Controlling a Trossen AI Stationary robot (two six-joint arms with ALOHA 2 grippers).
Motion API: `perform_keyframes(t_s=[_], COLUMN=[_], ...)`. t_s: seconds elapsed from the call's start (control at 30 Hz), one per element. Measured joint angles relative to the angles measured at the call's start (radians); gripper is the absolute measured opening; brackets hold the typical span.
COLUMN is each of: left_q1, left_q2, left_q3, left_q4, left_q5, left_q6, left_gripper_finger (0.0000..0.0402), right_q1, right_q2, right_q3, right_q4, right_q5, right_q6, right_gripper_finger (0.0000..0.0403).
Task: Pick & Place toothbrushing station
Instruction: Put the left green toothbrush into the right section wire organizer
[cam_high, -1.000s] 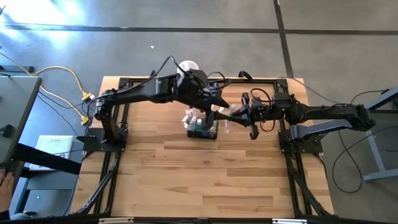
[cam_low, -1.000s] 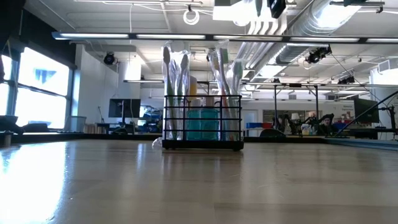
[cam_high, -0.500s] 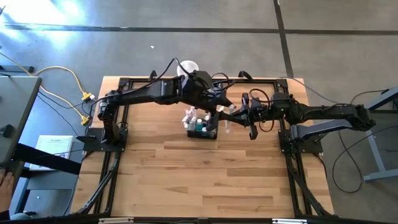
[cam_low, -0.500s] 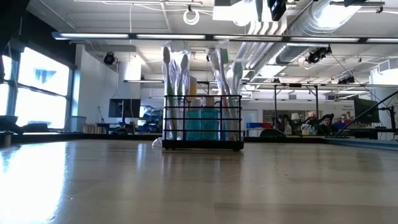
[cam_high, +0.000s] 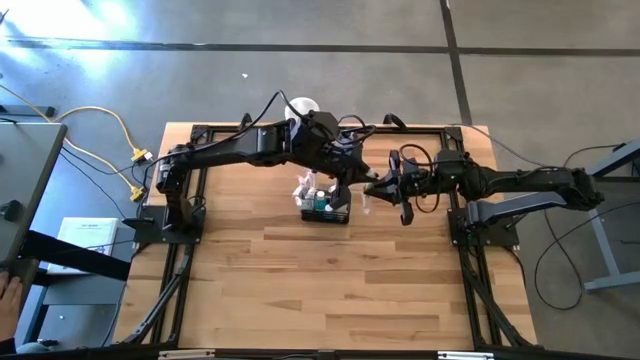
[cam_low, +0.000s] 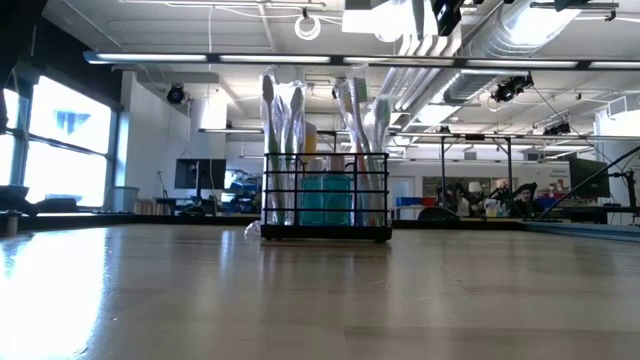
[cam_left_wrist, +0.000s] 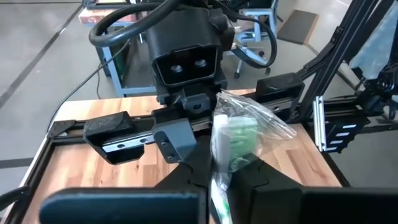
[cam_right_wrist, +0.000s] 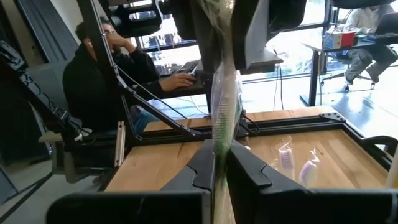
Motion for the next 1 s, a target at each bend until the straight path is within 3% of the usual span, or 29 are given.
perform_keyframes(t_s=[0.23,0.6,0.73,1.0], left_q1=[0.000,-0.002,-0.002,-0.055], left_q2=[0.000,-0.038,-0.077,-0.158], left_q3=[0.000,0.000,0.000,0.000], left_q4=[-0.004,-0.108,-0.239,-0.336], left_q5=[0.005,0.033,0.062,0.019], left_q6=[0.000,0.023,0.052,0.079], left_gripper_finger=[0.0010,0.0009,0.0009,0.0009], right_q1=[0.000,-0.002,-0.002,-0.001], right_q2=[0.000,-0.017,-0.062,-0.146], right_q3=[0.000,0.000,0.000,0.000], right_q4=[-0.001,0.022,0.022,-0.049], right_q5=[-0.001,0.003,0.015,0.027], right_q6=[0.033,0.138,0.130,0.132], right_gripper_finger=[0.0027,0.0143,0.0181,0.0202])
